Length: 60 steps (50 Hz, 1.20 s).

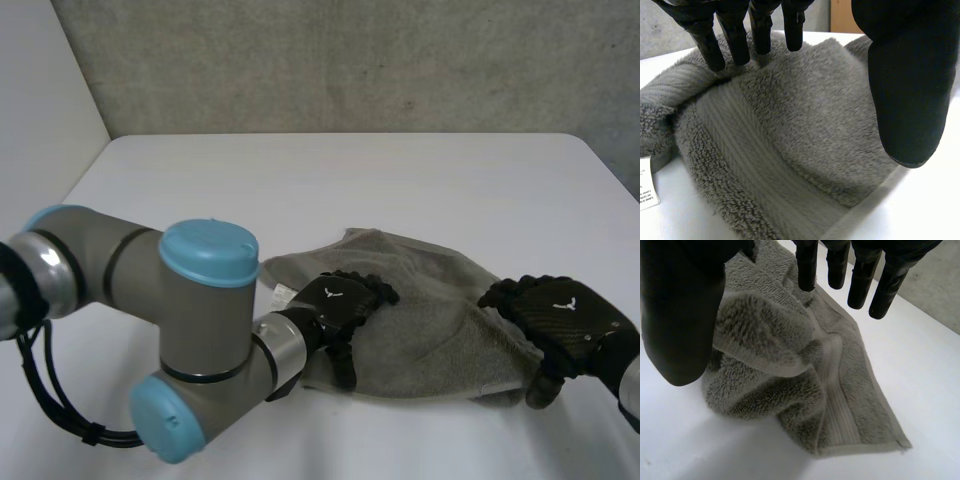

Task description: Fold the towel.

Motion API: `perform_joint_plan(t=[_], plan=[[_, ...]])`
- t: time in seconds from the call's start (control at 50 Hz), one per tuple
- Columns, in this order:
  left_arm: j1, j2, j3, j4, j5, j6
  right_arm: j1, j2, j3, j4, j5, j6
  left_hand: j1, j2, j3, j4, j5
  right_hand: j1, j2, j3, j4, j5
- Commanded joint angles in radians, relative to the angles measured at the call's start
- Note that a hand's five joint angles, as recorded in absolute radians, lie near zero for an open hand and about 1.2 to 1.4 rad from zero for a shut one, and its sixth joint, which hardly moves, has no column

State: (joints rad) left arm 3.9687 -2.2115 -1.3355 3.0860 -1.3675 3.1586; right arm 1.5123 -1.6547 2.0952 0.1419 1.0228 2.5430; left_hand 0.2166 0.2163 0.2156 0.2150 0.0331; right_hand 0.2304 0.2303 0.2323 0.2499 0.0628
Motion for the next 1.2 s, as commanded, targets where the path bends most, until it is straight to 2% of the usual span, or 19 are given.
perform_joint_plan(t=[0.02, 0.08, 0.12, 0.14, 0.18, 0.24, 0.26, 0.28, 0.42, 0.46, 0.54, 0.68, 0.74, 0.78, 0.84, 0.88, 0.98, 1.12, 1.2], plan=[[-0.009, -0.086, 0.05, 0.037, -0.077, 0.066, -0.007, 0.075, 0.039, -0.149, -0.027, 0.013, 0.158, 0.158, 0.159, 0.159, 0.167, 0.182, 0.183, 0.181, 0.163, 0.176], [-0.011, -0.102, 0.056, 0.042, -0.091, 0.095, -0.007, 0.085, 0.034, -0.162, -0.029, 0.014, 0.211, 0.212, 0.212, 0.213, 0.22, 0.286, 0.286, 0.284, 0.267, 0.279], [-0.011, -0.126, 0.071, 0.054, -0.123, 0.139, -0.007, 0.113, 0.019, -0.171, -0.027, 0.011, 0.38, 0.381, 0.382, 0.382, 0.389, 0.575, 0.575, 0.573, 0.556, 0.568], [-0.011, -0.126, 0.072, 0.054, -0.123, 0.139, -0.007, 0.113, 0.019, -0.171, -0.027, 0.011, 0.381, 0.382, 0.383, 0.383, 0.39, 0.577, 0.577, 0.575, 0.557, 0.57], [-0.011, -0.135, 0.085, 0.066, -0.145, 0.156, -0.006, 0.147, -0.004, -0.171, -0.029, 0.01, 0.671, 0.671, 0.672, 0.672, 0.68, 0.898, 0.898, 0.896, 0.879, 0.891], [-0.011, -0.137, 0.093, 0.074, -0.156, 0.158, -0.006, 0.158, -0.02, -0.169, -0.029, 0.006, 0.801, 0.802, 0.802, 0.803, 0.81, 1.017, 1.017, 1.015, 0.998, 1.01], [-0.011, -0.139, 0.102, 0.079, -0.165, 0.159, -0.004, 0.171, -0.036, -0.169, -0.027, 0.003, 0.952, 0.953, 0.954, 0.954, 0.961, 1.151, 1.151, 1.149, 1.131, 1.144], [-0.011, -0.14, 0.116, 0.08, -0.174, 0.159, -0.004, 0.19, -0.058, -0.169, -0.024, 0.003, 1.137, 1.137, 1.138, 1.139, 1.146, 1.166, 1.166, 1.164, 1.146, 1.159], [0.01, -0.076, 0.199, 0.052, -0.189, 0.158, 0.065, 0.194, -0.187, -0.142, -0.013, 0.052, 1.18, 1.18, 1.181, 1.181, 1.189, 1.166, 1.166, 1.164, 1.146, 1.159], [0.026, -0.002, 0.207, 0.033, -0.197, 0.153, 0.097, 0.158, -0.228, -0.134, -0.007, 0.086, 1.18, 1.18, 1.181, 1.181, 1.189, 1.166, 1.166, 1.164, 1.146, 1.159], [0.078, 0.229, 0.214, -0.012, -0.196, 0.137, 0.146, -0.066, -0.403, -0.104, 0.01, 0.251, 1.18, 1.18, 1.181, 1.181, 1.189, 1.166, 1.166, 1.164, 1.146, 1.159], [0.083, 0.446, 0.253, -0.089, -0.193, 0.11, 0.151, -0.106, -0.687, 0.073, -0.003, 0.381, 1.18, 1.18, 1.181, 1.181, 1.189, 1.166, 1.166, 1.164, 1.146, 1.159], [0.096, 0.483, 0.262, -0.159, -0.193, 0.097, 0.155, -0.054, -0.797, 0.223, -0.009, 0.365, 1.18, 1.18, 1.181, 1.181, 1.189, 1.166, 1.166, 1.164, 1.146, 1.159], [0.121, 0.468, 0.259, -0.26, -0.193, 0.075, 0.208, 0.103, -0.901, 0.358, -0.01, 0.3, 1.18, 1.18, 1.181, 1.181, 1.189, 1.166, 1.166, 1.164, 1.146, 1.159], [0.147, 0.443, 0.254, -0.311, -0.189, 0.058, 0.272, 0.181, -0.955, 0.42, 0.006, 0.247, 1.18, 1.18, 1.181, 1.181, 1.189, 1.166, 1.166, 1.164, 1.146, 1.159], [0.223, 0.37, 0.251, -0.404, -0.162, 0.014, 0.379, 0.341, -1.068, 0.554, 0.035, 0.139, 1.18, 1.18, 1.181, 1.181, 1.189, 1.166, 1.166, 1.164, 1.146, 1.159], [0.302, 0.285, 0.233, -0.493, -0.062, -0.029, 0.456, 0.574, -1.231, 0.683, 0.13, 0.036, 1.18, 1.18, 1.181, 1.181, 1.189, 1.166, 1.166, 1.164, 1.146, 1.159], [0.374, 0.177, 0.312, -0.484, 0.019, -0.025, 0.499, 0.75, -1.414, 0.532, 0.209, 0.029, 1.18, 1.18, 1.181, 1.181, 1.189, 1.166, 1.166, 1.164, 1.146, 1.159], [0.385, 0.08, 0.482, -0.431, 0.022, -0.025, 0.543, 0.793, -1.497, 0.278, 0.272, 0.043, 1.18, 1.18, 1.181, 1.181, 1.189, 1.166, 1.166, 1.164, 1.146, 1.159]])
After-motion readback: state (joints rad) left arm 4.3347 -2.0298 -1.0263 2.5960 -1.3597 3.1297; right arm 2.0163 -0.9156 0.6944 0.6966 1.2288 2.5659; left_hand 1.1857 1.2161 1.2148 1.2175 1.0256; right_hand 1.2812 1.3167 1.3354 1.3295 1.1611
